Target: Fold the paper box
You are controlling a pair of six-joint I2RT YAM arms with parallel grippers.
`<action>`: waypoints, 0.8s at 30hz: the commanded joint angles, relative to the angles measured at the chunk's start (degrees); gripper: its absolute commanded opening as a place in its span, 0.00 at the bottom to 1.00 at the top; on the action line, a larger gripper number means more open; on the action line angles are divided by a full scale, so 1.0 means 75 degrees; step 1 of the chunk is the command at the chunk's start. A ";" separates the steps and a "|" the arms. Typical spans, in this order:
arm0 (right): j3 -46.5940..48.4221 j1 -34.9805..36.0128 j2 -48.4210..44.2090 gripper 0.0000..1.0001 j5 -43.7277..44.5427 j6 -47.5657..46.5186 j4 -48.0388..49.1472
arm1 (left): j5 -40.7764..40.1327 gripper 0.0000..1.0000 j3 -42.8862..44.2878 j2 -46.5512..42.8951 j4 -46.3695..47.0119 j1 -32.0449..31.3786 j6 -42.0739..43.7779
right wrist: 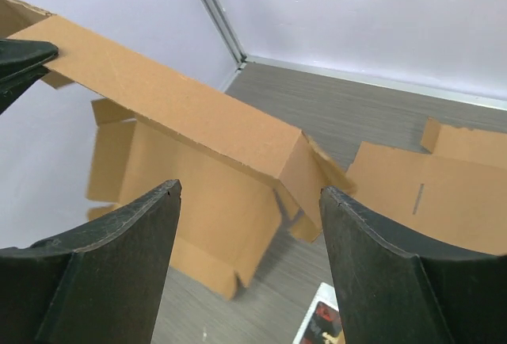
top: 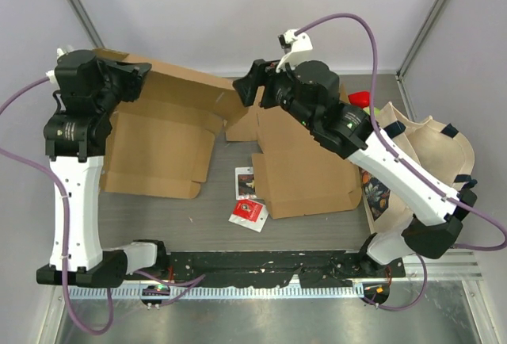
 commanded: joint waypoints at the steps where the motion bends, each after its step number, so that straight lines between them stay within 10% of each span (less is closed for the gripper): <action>1: -0.0211 0.0005 -0.0444 0.76 -0.0379 0.0884 0.0351 | 0.0363 0.00 0.0444 -0.0458 0.0815 0.0063 -0.1108; 24: -0.0247 0.0345 -0.2040 0.80 -0.1389 -0.0052 0.0846 | 0.0457 0.00 0.2309 -0.0856 0.0091 0.0063 -0.3218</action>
